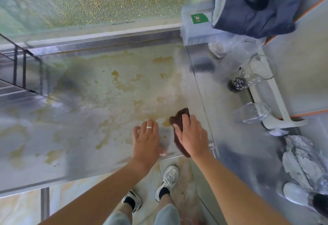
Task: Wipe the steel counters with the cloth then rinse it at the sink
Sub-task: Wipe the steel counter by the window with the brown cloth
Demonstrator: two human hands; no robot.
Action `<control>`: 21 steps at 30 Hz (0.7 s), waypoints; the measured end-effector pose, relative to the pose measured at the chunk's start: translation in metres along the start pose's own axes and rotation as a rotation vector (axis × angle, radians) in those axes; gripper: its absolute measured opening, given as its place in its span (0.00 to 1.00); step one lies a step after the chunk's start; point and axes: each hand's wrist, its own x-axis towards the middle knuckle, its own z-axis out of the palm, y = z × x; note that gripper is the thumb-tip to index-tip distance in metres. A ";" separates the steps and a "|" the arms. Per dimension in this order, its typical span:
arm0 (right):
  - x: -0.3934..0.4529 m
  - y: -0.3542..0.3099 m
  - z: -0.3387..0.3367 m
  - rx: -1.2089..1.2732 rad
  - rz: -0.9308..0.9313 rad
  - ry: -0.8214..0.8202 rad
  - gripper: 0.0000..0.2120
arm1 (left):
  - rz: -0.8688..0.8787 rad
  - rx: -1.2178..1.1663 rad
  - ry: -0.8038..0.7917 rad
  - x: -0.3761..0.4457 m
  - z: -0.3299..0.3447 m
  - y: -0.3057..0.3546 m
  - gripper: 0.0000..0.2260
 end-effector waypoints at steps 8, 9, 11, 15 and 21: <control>0.149 0.000 -0.006 -0.005 0.091 -0.065 0.23 | 0.006 -0.058 0.046 0.002 0.005 -0.004 0.44; 0.154 0.000 -0.008 -0.007 0.088 -0.077 0.23 | 0.006 -0.056 0.046 0.001 0.005 -0.005 0.44; 0.144 0.000 -0.008 0.006 0.049 -0.069 0.23 | 0.004 -0.045 0.041 -0.001 0.003 -0.006 0.45; 0.077 -0.008 -0.006 0.061 -0.106 -0.080 0.21 | -0.004 -0.044 0.032 -0.004 -0.001 -0.003 0.46; -0.003 -0.023 -0.007 -0.012 -0.111 -0.022 0.20 | 0.042 -0.001 0.009 -0.015 -0.009 0.011 0.39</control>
